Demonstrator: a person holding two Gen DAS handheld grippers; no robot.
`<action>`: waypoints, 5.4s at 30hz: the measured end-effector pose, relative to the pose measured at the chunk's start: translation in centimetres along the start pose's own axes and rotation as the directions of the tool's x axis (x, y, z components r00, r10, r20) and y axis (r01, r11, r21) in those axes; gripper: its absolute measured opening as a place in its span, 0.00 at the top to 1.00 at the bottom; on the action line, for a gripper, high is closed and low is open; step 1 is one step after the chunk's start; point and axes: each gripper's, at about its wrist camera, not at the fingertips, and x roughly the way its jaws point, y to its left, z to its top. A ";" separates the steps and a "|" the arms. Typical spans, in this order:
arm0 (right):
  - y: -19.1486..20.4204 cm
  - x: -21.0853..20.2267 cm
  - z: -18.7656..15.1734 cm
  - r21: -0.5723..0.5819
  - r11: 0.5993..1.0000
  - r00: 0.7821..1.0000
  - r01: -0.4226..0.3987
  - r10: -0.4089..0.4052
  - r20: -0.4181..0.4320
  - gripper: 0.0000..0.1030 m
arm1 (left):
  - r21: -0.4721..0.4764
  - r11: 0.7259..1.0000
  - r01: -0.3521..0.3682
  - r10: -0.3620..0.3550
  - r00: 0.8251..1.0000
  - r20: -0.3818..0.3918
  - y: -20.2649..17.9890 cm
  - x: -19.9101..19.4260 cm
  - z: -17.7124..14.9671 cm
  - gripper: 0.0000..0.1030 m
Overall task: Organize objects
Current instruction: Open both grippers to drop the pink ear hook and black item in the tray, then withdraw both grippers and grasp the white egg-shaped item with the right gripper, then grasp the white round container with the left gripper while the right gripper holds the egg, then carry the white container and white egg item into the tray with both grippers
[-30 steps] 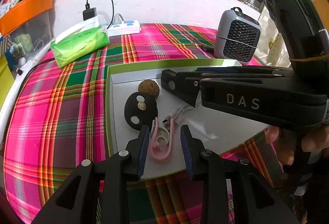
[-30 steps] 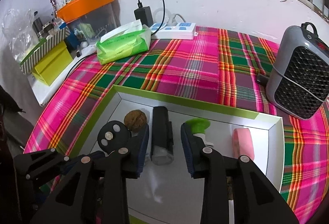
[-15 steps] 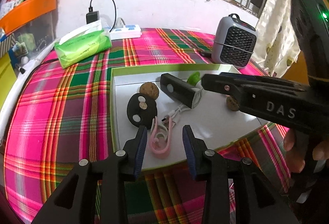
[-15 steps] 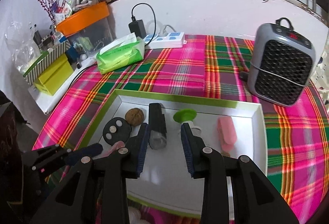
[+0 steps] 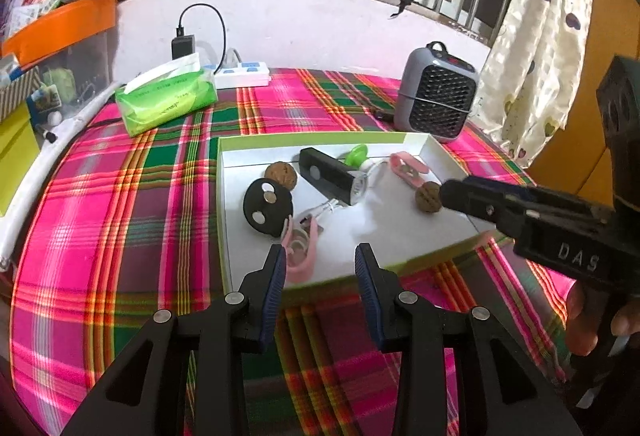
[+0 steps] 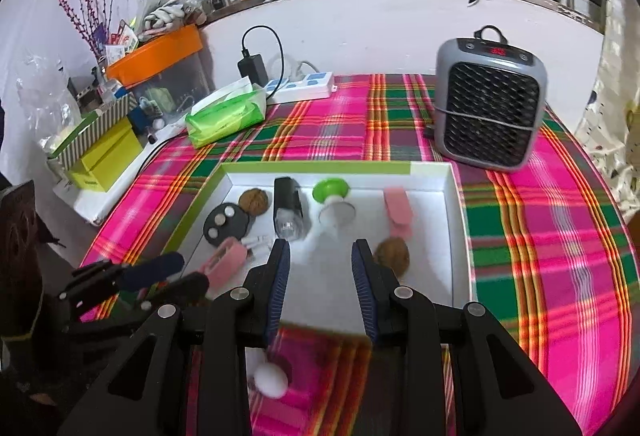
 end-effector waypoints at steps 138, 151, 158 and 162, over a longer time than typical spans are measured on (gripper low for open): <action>-2.1 -1.6 -7.0 -0.052 0.998 0.995 0.027 -0.031 -0.090 0.68 | 0.116 0.993 0.006 0.005 0.996 -0.095 -4.6 1.9 -2.1 0.75; -1.7 -3.0 -5.8 -0.059 0.998 0.999 0.021 -0.023 -0.043 0.68 | 0.122 0.992 0.017 -0.011 0.999 -0.045 -4.8 -0.2 -1.0 0.75; -1.6 -3.2 -4.7 -0.057 0.998 1.000 0.015 -0.016 -0.020 0.68 | 0.111 0.993 0.026 -0.024 0.999 -0.021 -4.6 -0.7 -0.1 0.75; -1.7 -3.1 -4.0 -0.053 0.999 1.000 0.008 -0.008 -0.008 0.68 | 0.109 0.994 0.024 -0.022 1.000 -0.014 -4.5 -0.5 0.5 0.75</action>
